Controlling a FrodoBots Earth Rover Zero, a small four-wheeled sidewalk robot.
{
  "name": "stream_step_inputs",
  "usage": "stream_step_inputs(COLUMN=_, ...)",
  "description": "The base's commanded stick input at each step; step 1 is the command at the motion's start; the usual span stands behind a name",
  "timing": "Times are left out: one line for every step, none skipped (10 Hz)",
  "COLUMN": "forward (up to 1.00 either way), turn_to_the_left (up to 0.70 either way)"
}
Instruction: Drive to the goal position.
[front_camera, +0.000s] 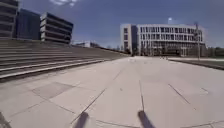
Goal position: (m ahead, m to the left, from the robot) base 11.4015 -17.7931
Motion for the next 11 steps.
stream_step_inputs(forward=0.7, turn_to_the_left=0.0)
stream_step_inputs(forward=0.7, turn_to_the_left=0.0)
stream_step_inputs(forward=0.7, turn_to_the_left=0.0)
stream_step_inputs(forward=0.7, turn_to_the_left=0.0)
stream_step_inputs(forward=0.7, turn_to_the_left=0.0)
stream_step_inputs(forward=0.7, turn_to_the_left=0.0)
stream_step_inputs(forward=0.7, turn_to_the_left=0.0)
stream_step_inputs(forward=0.7, turn_to_the_left=0.0)
stream_step_inputs(forward=0.7, turn_to_the_left=0.0)
stream_step_inputs(forward=0.7, turn_to_the_left=0.0)
stream_step_inputs(forward=0.7, turn_to_the_left=0.0)
